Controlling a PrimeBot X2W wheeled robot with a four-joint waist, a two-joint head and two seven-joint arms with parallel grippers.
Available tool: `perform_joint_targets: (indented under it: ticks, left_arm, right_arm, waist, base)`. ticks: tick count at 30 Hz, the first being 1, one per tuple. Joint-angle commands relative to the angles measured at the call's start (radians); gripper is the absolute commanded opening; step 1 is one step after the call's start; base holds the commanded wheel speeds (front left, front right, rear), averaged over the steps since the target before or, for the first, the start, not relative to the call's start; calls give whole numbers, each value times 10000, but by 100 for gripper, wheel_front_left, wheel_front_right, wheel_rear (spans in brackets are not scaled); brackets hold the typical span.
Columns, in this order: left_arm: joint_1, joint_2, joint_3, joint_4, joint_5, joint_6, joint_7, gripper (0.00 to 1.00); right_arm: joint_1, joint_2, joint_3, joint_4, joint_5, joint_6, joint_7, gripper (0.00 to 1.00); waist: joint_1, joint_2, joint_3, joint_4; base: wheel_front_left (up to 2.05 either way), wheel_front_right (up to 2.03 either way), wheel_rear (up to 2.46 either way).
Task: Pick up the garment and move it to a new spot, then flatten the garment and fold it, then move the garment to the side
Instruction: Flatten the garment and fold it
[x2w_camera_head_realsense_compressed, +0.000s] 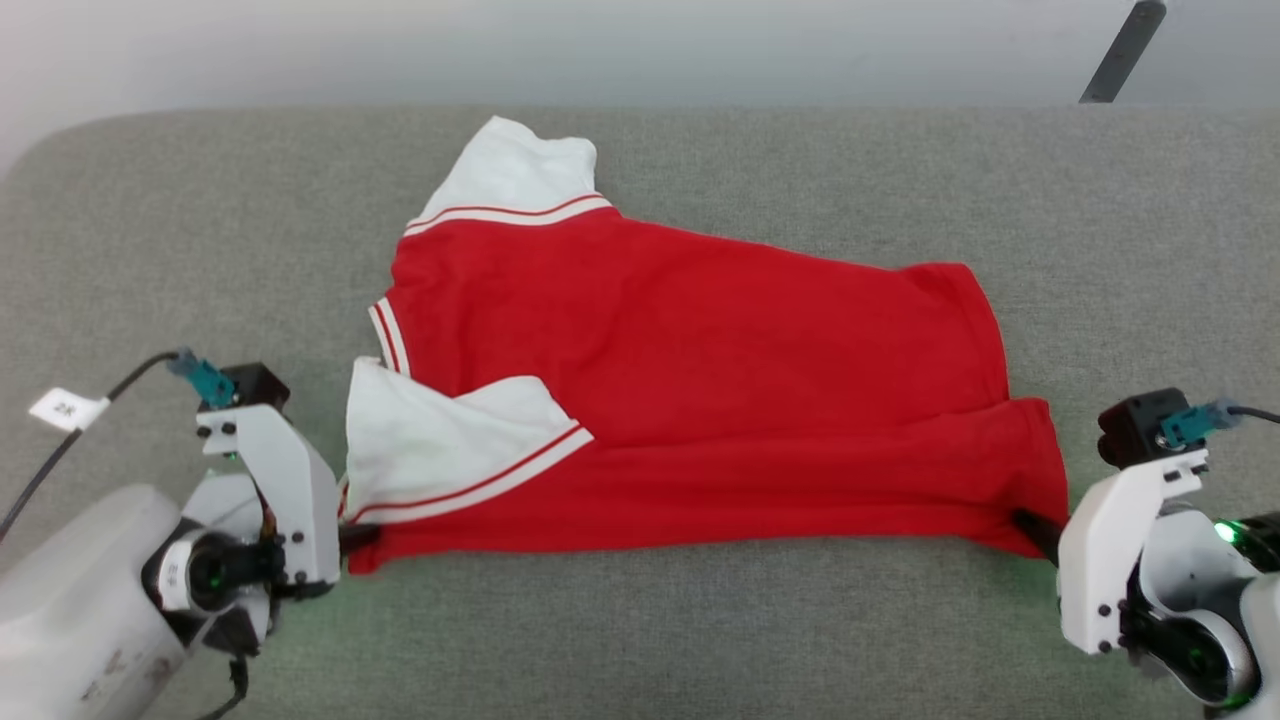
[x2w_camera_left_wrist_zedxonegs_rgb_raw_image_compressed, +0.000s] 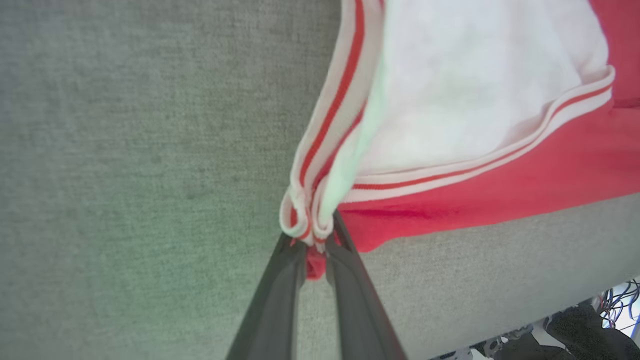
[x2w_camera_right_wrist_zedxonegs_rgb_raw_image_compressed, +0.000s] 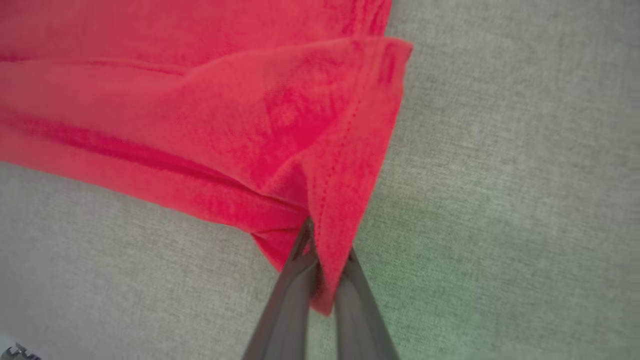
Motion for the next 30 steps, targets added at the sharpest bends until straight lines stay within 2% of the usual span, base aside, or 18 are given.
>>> perform_joint_targets:
  ticks: [1, 10, 19, 20, 21, 22, 23, 24, 30]
  left_arm:
    - [233, 161, -45, -153, -70, 153, 82, 0]
    - [1079, 953, -188, -2016, -189, 1016, 185, 0]
    - [1795, 1322, -220, -3153, -376, 1649, 20, 0]
    - [1831, 1349, -203, -3186, -386, 1704, 8, 9]
    - [1847, 1401, -199, -3199, -353, 1786, -38, 31]
    - [1886, 1430, -156, -3210, -368, 1864, -85, 48]
    - [1910, 1451, -106, -3246, -421, 1906, -144, 79]
    - [1916, 1492, -82, -3286, -407, 1955, -185, 100]
    - [1885, 1875, 64, -3769, -370, 2150, -267, 100]
  right_arm:
    - [230, -129, -97, -104, 30, -14, 65, 0]
    - [1190, -339, -325, -1020, 235, -14, 580, 0]
    - [1804, -154, -451, -1400, 116, -12, 849, 0]
    - [1792, -146, -428, -1431, 95, -12, 848, 9]
    - [1798, -139, -396, -1455, 75, -12, 844, 35]
    - [1801, -146, -344, -1474, 57, -12, 818, 79]
    - [1803, -150, -301, -1489, 62, -12, 793, 100]
    - [1811, -139, -295, -1508, 73, -12, 756, 100]
    - [2052, -179, -295, -1806, 178, -12, 503, 100]
  waist:
    - [0, 0, -61, 12]
    - [0, 0, -296, 38]
    - [0, 0, -374, -81]
    - [0, 0, -379, -98]
    - [0, 0, -390, -115]
    - [0, 0, -407, -132]
    - [0, 0, -429, -152]
    - [0, 0, -456, -173]
    - [0, 0, -679, -250]
  base:
    - [0, 0, 0]
    - [0, 0, 0]
    - [0, 0, 0]
    - [0, 0, 0]
    - [0, 0, 0]
    - [0, 0, 0]
    - [0, 0, 0]
    - [0, 0, 0]
    - [0, 0, 0]
